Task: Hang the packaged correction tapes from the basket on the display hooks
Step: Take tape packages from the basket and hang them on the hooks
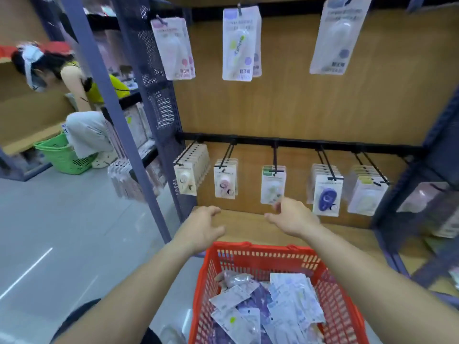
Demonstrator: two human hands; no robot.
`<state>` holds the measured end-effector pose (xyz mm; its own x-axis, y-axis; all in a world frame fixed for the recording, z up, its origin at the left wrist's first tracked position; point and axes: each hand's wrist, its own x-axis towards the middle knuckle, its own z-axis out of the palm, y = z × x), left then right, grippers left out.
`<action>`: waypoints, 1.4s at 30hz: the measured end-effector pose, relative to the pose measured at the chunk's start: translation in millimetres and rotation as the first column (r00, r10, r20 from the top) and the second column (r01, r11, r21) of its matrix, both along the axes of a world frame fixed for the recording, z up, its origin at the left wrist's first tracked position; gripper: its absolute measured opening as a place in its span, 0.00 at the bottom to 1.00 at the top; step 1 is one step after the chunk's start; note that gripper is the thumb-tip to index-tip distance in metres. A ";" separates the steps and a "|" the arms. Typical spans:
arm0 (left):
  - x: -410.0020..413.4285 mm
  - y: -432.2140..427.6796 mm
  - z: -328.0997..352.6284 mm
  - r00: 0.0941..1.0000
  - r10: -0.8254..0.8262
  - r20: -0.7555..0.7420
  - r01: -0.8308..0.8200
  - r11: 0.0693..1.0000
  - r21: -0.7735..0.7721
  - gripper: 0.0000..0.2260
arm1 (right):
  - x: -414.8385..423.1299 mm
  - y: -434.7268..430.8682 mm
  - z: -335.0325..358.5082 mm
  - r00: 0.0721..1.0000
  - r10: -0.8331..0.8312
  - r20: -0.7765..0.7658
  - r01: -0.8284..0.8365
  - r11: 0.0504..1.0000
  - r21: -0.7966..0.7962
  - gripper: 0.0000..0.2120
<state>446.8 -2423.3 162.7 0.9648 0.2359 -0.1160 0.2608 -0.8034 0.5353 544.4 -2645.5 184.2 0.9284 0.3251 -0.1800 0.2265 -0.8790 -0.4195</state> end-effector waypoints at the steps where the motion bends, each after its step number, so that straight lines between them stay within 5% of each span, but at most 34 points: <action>1: -4.1 -9.1 -19.3 0.999 -0.014 -0.040 0.014 1.000 -0.001 0.27 | -5.7 -9.4 -19.4 0.999 0.001 -0.033 -0.002 1.000 -0.027 0.18; 15: -17.2 -81.7 -235.7 0.899 -0.112 -0.423 0.082 0.993 -0.087 0.29 | -31.4 -95.7 -256.7 0.894 -0.066 -0.444 0.011 0.992 -0.124 0.27; 25: 12.5 -97.9 -312.0 0.884 -0.157 -0.441 0.105 0.985 -0.139 0.20 | -41.0 -115.2 -354.4 0.733 -0.104 -0.672 0.198 0.978 0.064 0.52; 29: 12.4 -106.1 -333.6 0.869 -0.181 -0.461 0.102 0.976 -0.192 0.26 | -42.3 -110.4 -367.8 0.732 -0.114 -0.671 0.202 0.978 0.055 0.59; 33: 6.6 -107.6 -348.9 0.897 -0.152 -0.415 0.086 0.981 -0.173 0.26 | -43.3 -109.0 -376.0 0.742 -0.104 -0.663 0.192 0.979 0.061 0.55; 39: 4.9 -111.6 -356.3 0.910 -0.151 -0.387 0.116 0.987 -0.113 0.29 | -40.6 -102.8 -372.5 0.804 -0.130 -0.580 0.225 0.970 0.095 0.35; 42: 6.5 -111.3 -356.2 0.907 -0.149 -0.393 0.111 0.987 -0.118 0.28 | -40.6 -104.5 -368.9 0.783 -0.058 -0.619 0.118 0.991 0.056 0.38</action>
